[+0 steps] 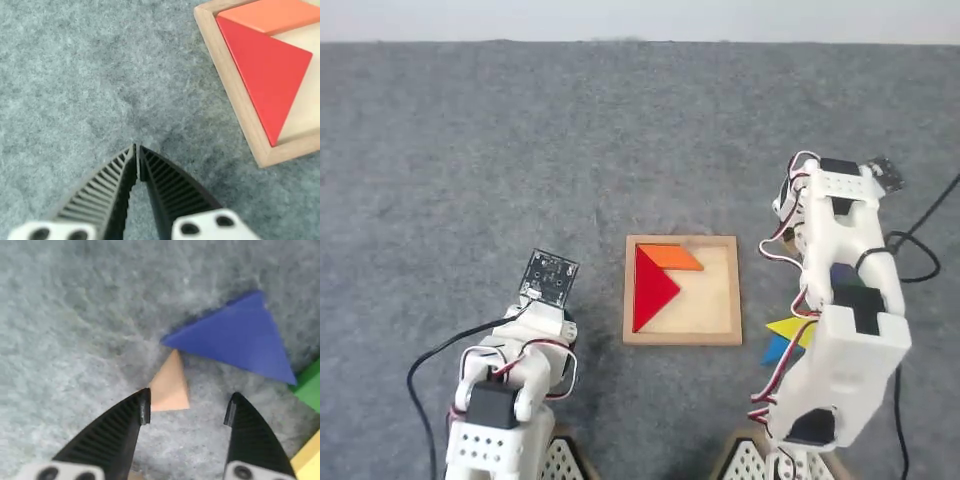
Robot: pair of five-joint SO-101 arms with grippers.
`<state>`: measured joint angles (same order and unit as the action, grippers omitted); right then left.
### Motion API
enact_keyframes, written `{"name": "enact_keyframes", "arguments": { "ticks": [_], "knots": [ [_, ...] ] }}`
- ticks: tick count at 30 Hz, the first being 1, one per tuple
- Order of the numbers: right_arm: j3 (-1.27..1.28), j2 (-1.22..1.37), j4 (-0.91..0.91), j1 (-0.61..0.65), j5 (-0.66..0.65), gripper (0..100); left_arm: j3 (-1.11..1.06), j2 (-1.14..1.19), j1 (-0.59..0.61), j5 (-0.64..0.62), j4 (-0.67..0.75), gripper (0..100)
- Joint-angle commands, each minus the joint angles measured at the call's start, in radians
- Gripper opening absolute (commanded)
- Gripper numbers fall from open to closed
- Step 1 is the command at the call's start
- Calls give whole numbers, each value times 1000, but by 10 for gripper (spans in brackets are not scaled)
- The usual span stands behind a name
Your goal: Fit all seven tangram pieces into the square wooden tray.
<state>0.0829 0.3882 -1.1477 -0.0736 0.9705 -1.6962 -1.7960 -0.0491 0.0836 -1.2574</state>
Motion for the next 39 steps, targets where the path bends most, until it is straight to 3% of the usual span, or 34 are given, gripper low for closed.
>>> {"name": "enact_keyframes", "arguments": {
  "ticks": [1,17,21,30,39],
  "knots": [
    [-87,-5,-18,19,15,259,12,-21,5,-5,-5,13],
    [-135,124,-18,16,8,258,12,-21,5,-5,-5,13],
    [-146,131,-21,15,-3,185,12,-21,5,-5,-5,13],
    [-229,125,-140,79,-278,122,12,-21,5,-5,-5,13],
    [-272,125,-229,220,-902,121,12,-21,5,-5,-5,13]
  ]
}}
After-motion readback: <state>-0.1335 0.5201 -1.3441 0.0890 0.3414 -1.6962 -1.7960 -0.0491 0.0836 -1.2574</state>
